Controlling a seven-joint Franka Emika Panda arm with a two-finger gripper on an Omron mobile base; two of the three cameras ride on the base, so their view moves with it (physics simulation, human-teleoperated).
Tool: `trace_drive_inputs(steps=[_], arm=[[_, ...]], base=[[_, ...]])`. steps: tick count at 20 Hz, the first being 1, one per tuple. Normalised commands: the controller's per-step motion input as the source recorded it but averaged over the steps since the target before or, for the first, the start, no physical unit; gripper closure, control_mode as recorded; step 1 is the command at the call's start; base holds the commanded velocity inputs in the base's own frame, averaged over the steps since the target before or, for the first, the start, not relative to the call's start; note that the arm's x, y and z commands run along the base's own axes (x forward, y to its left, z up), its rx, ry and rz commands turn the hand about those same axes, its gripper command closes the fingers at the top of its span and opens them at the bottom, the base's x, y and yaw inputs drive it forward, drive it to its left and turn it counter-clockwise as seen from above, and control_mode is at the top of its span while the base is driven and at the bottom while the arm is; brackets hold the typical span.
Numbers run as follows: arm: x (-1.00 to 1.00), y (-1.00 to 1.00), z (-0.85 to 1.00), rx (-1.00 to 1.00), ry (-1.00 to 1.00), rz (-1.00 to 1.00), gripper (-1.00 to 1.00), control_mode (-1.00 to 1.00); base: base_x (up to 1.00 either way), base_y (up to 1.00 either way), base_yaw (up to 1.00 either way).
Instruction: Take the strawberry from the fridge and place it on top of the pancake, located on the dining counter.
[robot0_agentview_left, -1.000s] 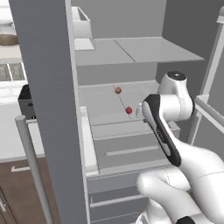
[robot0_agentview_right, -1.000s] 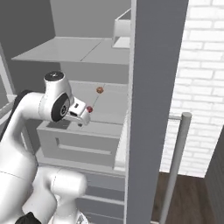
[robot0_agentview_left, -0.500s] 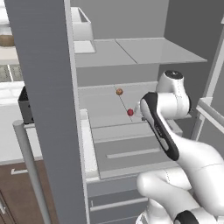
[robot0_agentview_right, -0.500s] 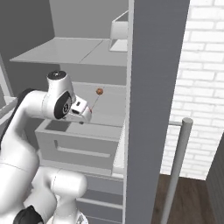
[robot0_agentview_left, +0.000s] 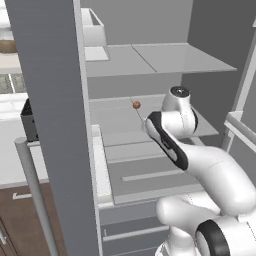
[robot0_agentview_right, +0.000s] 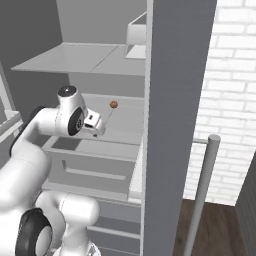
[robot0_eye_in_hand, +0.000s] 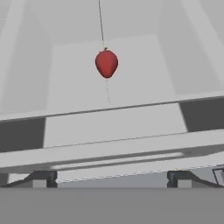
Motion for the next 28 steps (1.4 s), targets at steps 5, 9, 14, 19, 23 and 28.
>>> trace_drive_inputs(steps=[5, 9, 14, 19, 23, 28], arm=[[0.56, 0.03, -0.06, -0.06, 0.17, 0.0, -1.0, -1.0], [0.5, 0.0, -0.24, -0.03, 0.1, 0.0, -1.0, -1.0], [0.43, 0.0, -0.39, 0.0, 0.0, 0.03, -1.0, -1.0], [0.43, 0.0, -0.2, 0.0, 0.0, 0.02, -1.0, -1.0], [0.36, 0.0, -0.26, 0.0, 0.0, 0.01, -1.0, -1.0], [0.32, 0.0, -0.32, 0.0, 0.0, 0.02, -1.0, -1.0]], base=[[0.0, 0.0, 0.0], [0.0, 0.0, 0.0], [0.0, 0.0, 0.0], [0.0, 0.0, 0.0], [0.0, 0.0, 0.0], [0.0, 0.0, 0.0]])
